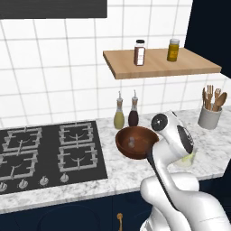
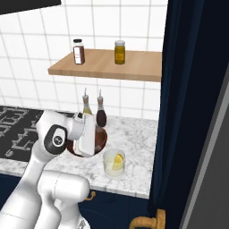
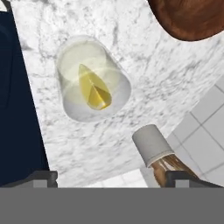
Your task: Grab a lemon wedge from the fridge and one ice cube from the ice bowl, and put them in the glass of lemonade.
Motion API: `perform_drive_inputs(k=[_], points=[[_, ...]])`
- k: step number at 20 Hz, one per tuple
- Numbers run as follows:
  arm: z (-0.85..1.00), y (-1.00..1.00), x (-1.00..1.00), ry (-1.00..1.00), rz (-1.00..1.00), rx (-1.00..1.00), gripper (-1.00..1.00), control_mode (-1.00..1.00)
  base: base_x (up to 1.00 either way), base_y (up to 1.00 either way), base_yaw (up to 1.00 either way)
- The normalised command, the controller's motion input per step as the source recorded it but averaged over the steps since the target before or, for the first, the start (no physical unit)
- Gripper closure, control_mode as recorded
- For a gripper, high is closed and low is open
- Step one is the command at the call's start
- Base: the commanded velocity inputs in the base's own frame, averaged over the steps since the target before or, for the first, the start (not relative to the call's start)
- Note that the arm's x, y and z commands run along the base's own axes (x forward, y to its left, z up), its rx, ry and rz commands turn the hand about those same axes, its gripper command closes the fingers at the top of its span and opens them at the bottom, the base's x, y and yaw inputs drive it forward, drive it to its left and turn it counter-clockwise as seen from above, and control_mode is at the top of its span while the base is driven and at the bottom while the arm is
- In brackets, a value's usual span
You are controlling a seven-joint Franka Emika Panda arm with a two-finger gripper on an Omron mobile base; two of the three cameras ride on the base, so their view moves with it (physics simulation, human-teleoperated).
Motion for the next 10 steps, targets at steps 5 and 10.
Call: perform_drive_inputs(k=[5, 10], points=[[0.14, 0.73, -0.10, 0.00, -0.01, 0.17, -1.00, -1.00, 0.00, 0.00, 0.00], [0.00, 0.41, 0.02, 0.02, -0.04, 0.55, -1.00, -1.00, 0.00, 0.00, 0.00]])
